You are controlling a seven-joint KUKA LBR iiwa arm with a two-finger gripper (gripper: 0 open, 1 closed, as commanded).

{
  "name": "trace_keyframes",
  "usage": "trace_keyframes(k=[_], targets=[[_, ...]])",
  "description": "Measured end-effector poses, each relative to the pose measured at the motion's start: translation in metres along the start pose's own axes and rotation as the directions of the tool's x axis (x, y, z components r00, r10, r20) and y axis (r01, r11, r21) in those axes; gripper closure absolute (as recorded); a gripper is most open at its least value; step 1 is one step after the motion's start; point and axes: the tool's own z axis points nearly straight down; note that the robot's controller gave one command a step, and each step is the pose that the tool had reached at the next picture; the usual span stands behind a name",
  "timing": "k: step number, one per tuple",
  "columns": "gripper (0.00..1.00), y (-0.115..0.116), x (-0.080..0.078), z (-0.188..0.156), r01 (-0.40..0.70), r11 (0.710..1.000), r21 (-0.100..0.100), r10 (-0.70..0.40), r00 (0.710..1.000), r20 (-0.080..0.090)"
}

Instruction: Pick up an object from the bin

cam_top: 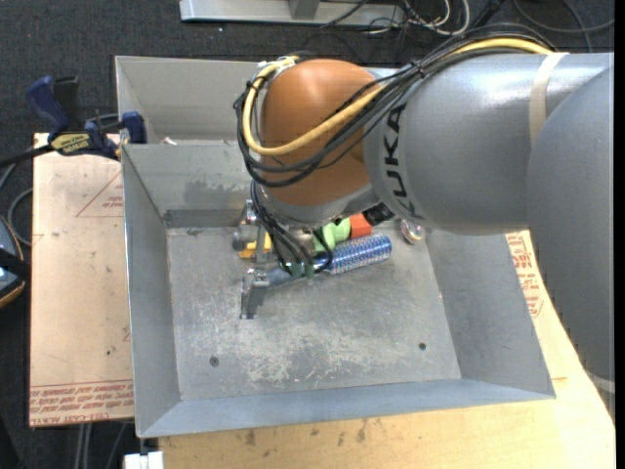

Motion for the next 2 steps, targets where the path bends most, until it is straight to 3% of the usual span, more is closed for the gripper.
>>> trace_keyframes(k=[1, 2], targets=[[0.00, -0.1091, -0.0486, 0.1296, 0.062, 0.998, -0.003, -0.062, 0.998, 0.009], [1.00, -0.1056, -0.0494, 0.1248, 0.067, 0.998, -0.002, -0.067, 0.998, 0.015]])
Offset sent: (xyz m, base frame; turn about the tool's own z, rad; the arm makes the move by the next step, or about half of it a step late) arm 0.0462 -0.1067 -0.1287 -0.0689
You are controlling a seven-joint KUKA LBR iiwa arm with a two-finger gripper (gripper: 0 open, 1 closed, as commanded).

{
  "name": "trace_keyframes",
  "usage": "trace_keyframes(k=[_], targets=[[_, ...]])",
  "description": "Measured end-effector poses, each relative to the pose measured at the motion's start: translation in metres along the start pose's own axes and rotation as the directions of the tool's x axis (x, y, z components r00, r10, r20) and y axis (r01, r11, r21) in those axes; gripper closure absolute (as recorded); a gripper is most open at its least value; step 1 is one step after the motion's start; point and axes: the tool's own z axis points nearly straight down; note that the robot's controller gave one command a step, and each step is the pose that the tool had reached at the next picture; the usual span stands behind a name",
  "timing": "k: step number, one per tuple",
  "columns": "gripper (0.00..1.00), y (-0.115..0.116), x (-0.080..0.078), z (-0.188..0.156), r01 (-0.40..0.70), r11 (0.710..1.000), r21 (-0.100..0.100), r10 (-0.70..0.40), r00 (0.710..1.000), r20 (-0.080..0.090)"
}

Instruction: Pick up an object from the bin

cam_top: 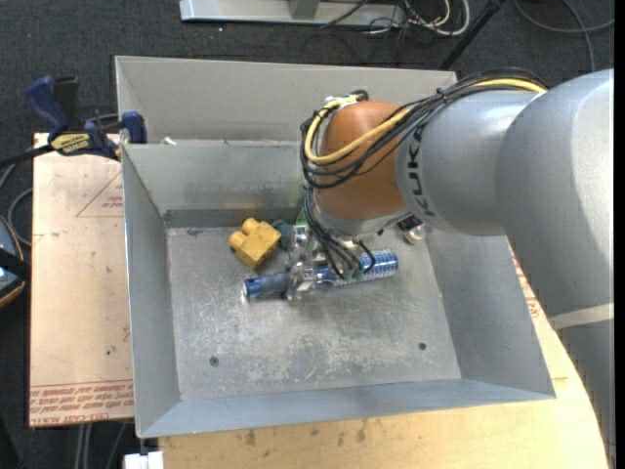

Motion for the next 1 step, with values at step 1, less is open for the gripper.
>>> trace_keyframes(k=[1], targets=[[1.00, 0.0266, -0.0295, -0.1486, -0.001, 1.000, 0.001, 0.001, 1.000, 0.004]])
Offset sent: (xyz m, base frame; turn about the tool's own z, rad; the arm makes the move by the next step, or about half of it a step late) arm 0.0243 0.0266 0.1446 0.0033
